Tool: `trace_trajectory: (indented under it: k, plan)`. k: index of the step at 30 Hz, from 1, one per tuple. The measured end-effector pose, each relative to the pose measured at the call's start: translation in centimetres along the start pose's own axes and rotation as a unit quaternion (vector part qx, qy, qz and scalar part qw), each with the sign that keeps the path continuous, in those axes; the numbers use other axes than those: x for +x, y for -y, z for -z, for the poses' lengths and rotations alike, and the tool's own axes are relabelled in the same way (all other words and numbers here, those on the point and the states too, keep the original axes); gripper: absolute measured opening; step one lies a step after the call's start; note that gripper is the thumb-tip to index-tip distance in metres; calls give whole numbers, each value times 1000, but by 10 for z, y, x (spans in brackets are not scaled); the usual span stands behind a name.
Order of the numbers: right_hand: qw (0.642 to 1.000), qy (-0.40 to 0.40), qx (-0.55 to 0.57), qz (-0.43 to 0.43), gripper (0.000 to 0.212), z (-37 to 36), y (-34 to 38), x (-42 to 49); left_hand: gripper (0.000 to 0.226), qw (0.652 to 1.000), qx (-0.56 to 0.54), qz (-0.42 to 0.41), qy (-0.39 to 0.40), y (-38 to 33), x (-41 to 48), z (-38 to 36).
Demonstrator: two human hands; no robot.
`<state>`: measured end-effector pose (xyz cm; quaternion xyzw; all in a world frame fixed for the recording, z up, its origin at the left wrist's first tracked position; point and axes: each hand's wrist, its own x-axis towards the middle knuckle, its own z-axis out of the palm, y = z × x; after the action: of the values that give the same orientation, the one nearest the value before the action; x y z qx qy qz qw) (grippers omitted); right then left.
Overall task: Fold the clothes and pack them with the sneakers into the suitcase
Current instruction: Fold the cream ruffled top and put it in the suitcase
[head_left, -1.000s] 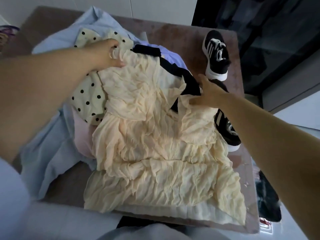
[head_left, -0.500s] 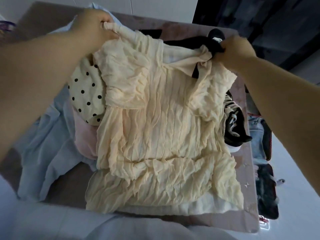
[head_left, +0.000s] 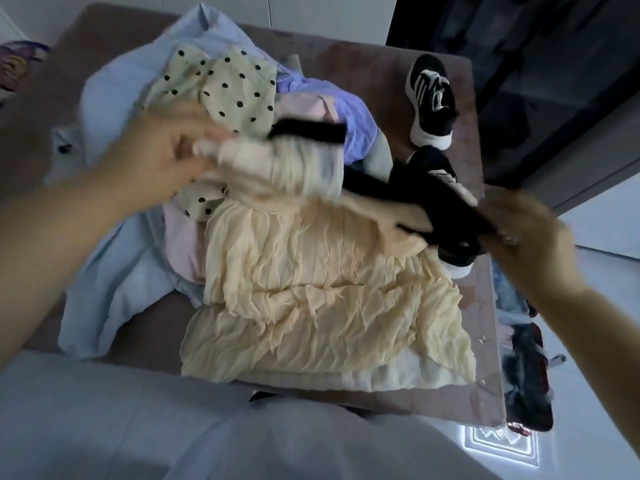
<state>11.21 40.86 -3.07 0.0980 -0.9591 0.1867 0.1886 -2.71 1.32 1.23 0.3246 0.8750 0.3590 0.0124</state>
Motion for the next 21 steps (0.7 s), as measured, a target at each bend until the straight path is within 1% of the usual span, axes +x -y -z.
trace_trajectory:
  k: [2, 3, 5, 7, 8, 9, 11, 13, 15, 16, 17, 18, 19, 20, 21]
  plan:
    - [998, 50, 18, 33, 37, -9, 6, -49, 29, 998, 0, -16, 66, 5, -45, -23]
    - [995, 81, 26, 49, 36, -17, 10, -67, 27, 995, 21, -14, 92, 8, -64, -36]
    - [987, 143, 27, 68, 24, -36, 12, -94, 28, 987, 83, -29, 134, 19, -97, -66]
    - [975, 209, 18, 70, 27, -56, 13, -110, 27, 973, 159, -71, 150, 30, -120, -92]
    - [969, 240, 16, 56, 30, -62, 15, -114, 27, 966, 197, -79, 145, 36, -129, -102]
    - [966, 256, 19, 36, 33, -66, 14, -116, 28, 961, 230, -68, 139, 38, -134, -109]
    - [967, 249, 53, -30, 41, -65, 13, -107, 30, 963, 243, -15, 119, 36, -137, -113]
    - [971, 201, 81, -105, 38, -60, 10, -85, 33, 970, 220, 24, 104, 31, -131, -110]
    - [971, 160, 79, -157, 25, -55, 9, -60, 37, 968, 224, 44, 109, 24, -123, -107]
    - [967, 152, 89, -184, 14, -55, 9, -50, 36, 968, 219, 51, 110, 21, -119, -106]
    - [957, 151, 118, -219, 6, -56, 8, -40, 30, 973, 202, 58, 94, 15, -116, -105]
    - [940, 143, 164, -262, 8, -57, 10, -30, 21, 980, 174, 70, 62, 7, -112, -104]
    - [912, 125, 228, -316, 9, -59, 11, -19, 13, 986, 142, 85, 18, -1, -108, -104]
    - [874, 98, 292, -376, 8, -60, 12, -8, 16, 987, 120, 104, -31, -9, -103, -104]
    - [841, 73, 329, -423, 8, -62, 11, 2, 22, 983, 113, 122, -76, -14, -95, -104]
